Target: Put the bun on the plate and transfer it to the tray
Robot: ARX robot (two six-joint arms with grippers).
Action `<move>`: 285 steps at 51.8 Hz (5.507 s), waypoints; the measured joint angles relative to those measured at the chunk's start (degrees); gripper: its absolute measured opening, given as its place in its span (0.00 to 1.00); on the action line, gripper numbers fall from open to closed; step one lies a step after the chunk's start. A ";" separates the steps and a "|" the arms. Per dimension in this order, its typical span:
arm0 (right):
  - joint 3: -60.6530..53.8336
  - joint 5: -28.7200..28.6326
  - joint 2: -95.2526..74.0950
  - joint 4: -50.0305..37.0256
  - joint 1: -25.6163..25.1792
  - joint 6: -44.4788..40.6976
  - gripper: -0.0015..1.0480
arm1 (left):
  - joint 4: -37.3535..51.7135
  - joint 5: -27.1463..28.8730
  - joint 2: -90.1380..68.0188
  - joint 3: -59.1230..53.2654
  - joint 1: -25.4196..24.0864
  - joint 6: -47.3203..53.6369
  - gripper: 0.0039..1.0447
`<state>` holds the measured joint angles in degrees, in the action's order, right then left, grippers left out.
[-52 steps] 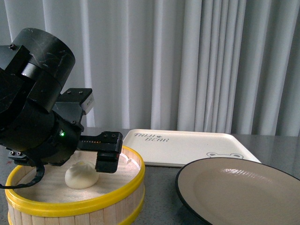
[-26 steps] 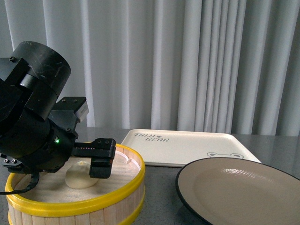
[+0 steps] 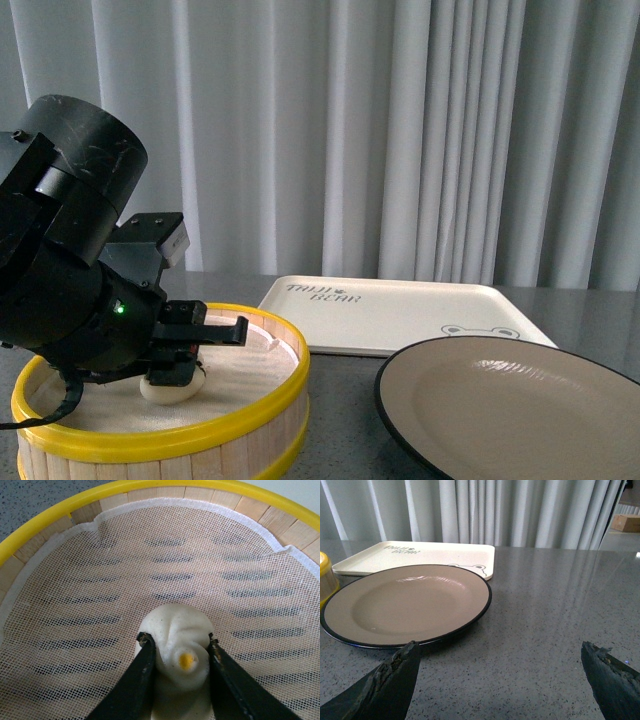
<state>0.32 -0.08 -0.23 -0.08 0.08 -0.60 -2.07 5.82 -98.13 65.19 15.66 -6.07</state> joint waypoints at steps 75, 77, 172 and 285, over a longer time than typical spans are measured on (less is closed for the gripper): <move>0.00 0.04 0.00 0.00 0.00 0.00 0.92 | 2.45 -10.93 -12.04 16.09 27.15 11.43 0.04; 0.00 -0.02 0.00 0.00 0.00 0.00 0.92 | 2.69 -10.93 -12.04 16.15 27.23 11.41 0.04; 0.00 0.02 0.00 0.00 0.00 0.00 0.92 | 0.20 -4.31 -13.92 28.83 18.16 -3.13 0.94; 0.00 0.00 0.00 0.00 0.00 0.00 0.92 | 31.54 -5.68 68.37 -63.69 -15.54 5.66 0.04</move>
<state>0.32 -0.08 -0.23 -0.08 0.08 -0.60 29.47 0.14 -29.76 1.50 0.12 -0.40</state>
